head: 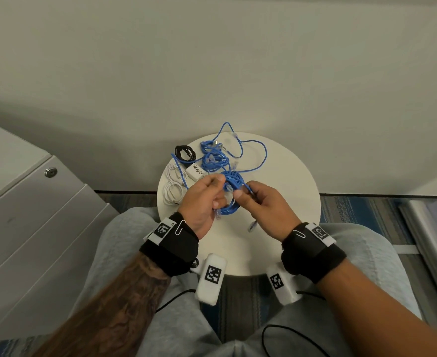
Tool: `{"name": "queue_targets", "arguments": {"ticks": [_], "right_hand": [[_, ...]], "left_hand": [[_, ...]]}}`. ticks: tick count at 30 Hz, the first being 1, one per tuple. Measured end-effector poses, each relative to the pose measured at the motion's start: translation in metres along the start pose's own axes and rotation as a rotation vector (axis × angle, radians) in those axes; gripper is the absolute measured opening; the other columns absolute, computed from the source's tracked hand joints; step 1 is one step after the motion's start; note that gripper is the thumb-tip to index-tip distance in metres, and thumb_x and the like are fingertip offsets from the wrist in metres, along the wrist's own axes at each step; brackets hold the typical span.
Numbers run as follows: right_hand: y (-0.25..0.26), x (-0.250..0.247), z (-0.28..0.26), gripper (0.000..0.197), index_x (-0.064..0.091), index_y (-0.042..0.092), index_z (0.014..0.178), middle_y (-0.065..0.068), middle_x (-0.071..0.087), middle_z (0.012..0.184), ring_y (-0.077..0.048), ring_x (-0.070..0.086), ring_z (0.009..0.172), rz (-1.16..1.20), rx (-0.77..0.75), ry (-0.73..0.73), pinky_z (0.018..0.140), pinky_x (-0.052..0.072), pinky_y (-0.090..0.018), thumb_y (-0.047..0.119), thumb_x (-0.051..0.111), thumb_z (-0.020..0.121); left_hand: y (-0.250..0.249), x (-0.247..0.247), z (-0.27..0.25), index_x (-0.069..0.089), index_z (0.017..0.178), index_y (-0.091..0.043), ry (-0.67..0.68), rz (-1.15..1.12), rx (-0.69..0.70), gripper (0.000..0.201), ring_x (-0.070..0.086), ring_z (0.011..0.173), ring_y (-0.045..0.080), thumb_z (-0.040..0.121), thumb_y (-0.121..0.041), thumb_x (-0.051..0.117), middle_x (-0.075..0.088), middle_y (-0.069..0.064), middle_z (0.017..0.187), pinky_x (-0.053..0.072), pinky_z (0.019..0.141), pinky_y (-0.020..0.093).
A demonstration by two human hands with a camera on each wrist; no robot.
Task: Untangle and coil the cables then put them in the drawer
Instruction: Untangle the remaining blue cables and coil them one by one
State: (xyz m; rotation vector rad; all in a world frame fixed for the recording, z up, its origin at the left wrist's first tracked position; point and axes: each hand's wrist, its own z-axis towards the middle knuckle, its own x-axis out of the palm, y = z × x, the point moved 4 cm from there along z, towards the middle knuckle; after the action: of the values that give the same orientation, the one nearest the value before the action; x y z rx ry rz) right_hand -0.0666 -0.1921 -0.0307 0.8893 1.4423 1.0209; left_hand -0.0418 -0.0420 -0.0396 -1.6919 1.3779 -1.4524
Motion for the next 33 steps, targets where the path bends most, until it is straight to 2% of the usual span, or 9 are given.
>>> {"name": "queue_targets", "arguments": {"ticks": [3, 5, 9, 13, 17, 20, 25, 30, 33], "right_hand": [[-0.002, -0.018, 0.004, 0.013, 0.068, 0.012, 0.091, 0.011, 0.06, 0.073, -0.01, 0.047, 0.065, 0.073, 0.05, -0.074, 0.066, 0.045, -0.024, 0.015, 0.056, 0.094], [-0.007, -0.027, 0.005, 0.023, 0.069, 0.021, 0.089, 0.009, 0.066, 0.081, -0.01, 0.052, 0.071, 0.021, 0.06, -0.1, 0.072, 0.045, -0.023, 0.005, 0.054, 0.094], [-0.021, -0.036, 0.007, 0.009, 0.074, 0.028, 0.094, 0.006, 0.07, 0.094, -0.008, 0.058, 0.077, -0.177, 0.083, -0.135, 0.073, 0.044, -0.017, 0.025, 0.065, 0.095], [-0.018, -0.043, 0.008, 0.01, 0.076, 0.016, 0.096, -0.001, 0.072, 0.078, -0.011, 0.066, 0.067, 0.104, 0.115, -0.258, 0.057, 0.051, -0.021, 0.016, 0.066, 0.095], [-0.015, -0.033, 0.008, 0.012, 0.075, 0.013, 0.098, -0.007, 0.07, 0.079, -0.019, 0.066, 0.071, 0.321, 0.143, -0.239, 0.061, 0.055, -0.025, 0.012, 0.063, 0.097], [-0.015, -0.025, 0.007, 0.014, 0.074, 0.01, 0.104, -0.007, 0.068, 0.081, -0.015, 0.063, 0.067, 0.466, 0.202, -0.199, 0.063, 0.056, -0.024, 0.012, 0.063, 0.097], [-0.017, -0.008, 0.006, 0.019, 0.073, 0.008, 0.11, -0.013, 0.071, 0.091, -0.018, 0.065, 0.073, 0.603, 0.269, -0.125, 0.068, 0.059, -0.026, 0.015, 0.064, 0.095], [-0.015, -0.007, 0.006, 0.018, 0.07, 0.013, 0.112, -0.006, 0.075, 0.083, -0.016, 0.07, 0.072, 0.485, 0.237, -0.17, 0.065, 0.056, -0.029, 0.021, 0.063, 0.097], [-0.015, -0.007, 0.008, 0.04, 0.06, 0.028, 0.129, -0.012, 0.07, 0.1, -0.018, 0.068, 0.085, 0.215, 0.136, -0.077, 0.072, 0.056, -0.035, 0.04, 0.069, 0.092]], "left_hand": [[0.001, -0.008, 0.002, 0.055, 0.095, -0.012, 0.015, 0.09, -0.026, 0.013, 0.026, 0.05, 0.007, 0.103, -0.016, 0.046, 0.031, -0.006, 0.059, 0.034, 0.06, 0.022], [0.003, -0.008, 0.0, 0.054, 0.104, -0.011, 0.034, 0.098, -0.049, 0.01, 0.026, 0.051, 0.007, 0.103, -0.016, 0.045, 0.031, -0.007, 0.059, 0.037, 0.057, 0.02], [0.005, -0.004, -0.003, 0.051, 0.105, -0.014, 0.078, 0.08, -0.081, 0.007, 0.028, 0.049, 0.007, 0.102, -0.017, 0.046, 0.03, -0.006, 0.059, 0.042, 0.052, 0.016], [0.013, 0.0, -0.006, 0.051, 0.105, -0.013, 0.133, 0.128, -0.157, 0.008, 0.027, 0.05, 0.007, 0.101, -0.02, 0.049, 0.031, -0.007, 0.059, 0.038, 0.062, 0.021], [0.016, 0.011, -0.011, 0.047, 0.108, -0.012, 0.231, 0.037, -0.241, 0.009, 0.027, 0.048, 0.006, 0.102, -0.02, 0.046, 0.029, -0.007, 0.058, 0.041, 0.056, 0.018], [0.015, 0.018, -0.014, 0.051, 0.104, -0.012, 0.279, -0.162, -0.317, 0.009, 0.028, 0.046, 0.004, 0.101, -0.017, 0.043, 0.036, -0.006, 0.058, 0.032, 0.045, 0.012], [0.017, 0.022, -0.017, 0.055, 0.107, -0.015, 0.368, -0.309, -0.365, 0.014, 0.027, 0.049, 0.003, 0.097, -0.022, 0.048, 0.042, -0.006, 0.064, 0.015, 0.056, 0.019], [0.022, 0.017, -0.009, 0.051, 0.115, -0.013, 0.191, -0.153, -0.296, 0.017, 0.026, 0.047, 0.004, 0.102, -0.022, 0.044, 0.034, -0.007, 0.059, 0.026, 0.047, 0.015], [0.022, 0.012, -0.007, 0.054, 0.103, -0.014, 0.064, 0.001, -0.208, 0.01, 0.028, 0.048, 0.006, 0.102, -0.021, 0.047, 0.033, -0.005, 0.06, 0.033, 0.045, 0.018]]}}
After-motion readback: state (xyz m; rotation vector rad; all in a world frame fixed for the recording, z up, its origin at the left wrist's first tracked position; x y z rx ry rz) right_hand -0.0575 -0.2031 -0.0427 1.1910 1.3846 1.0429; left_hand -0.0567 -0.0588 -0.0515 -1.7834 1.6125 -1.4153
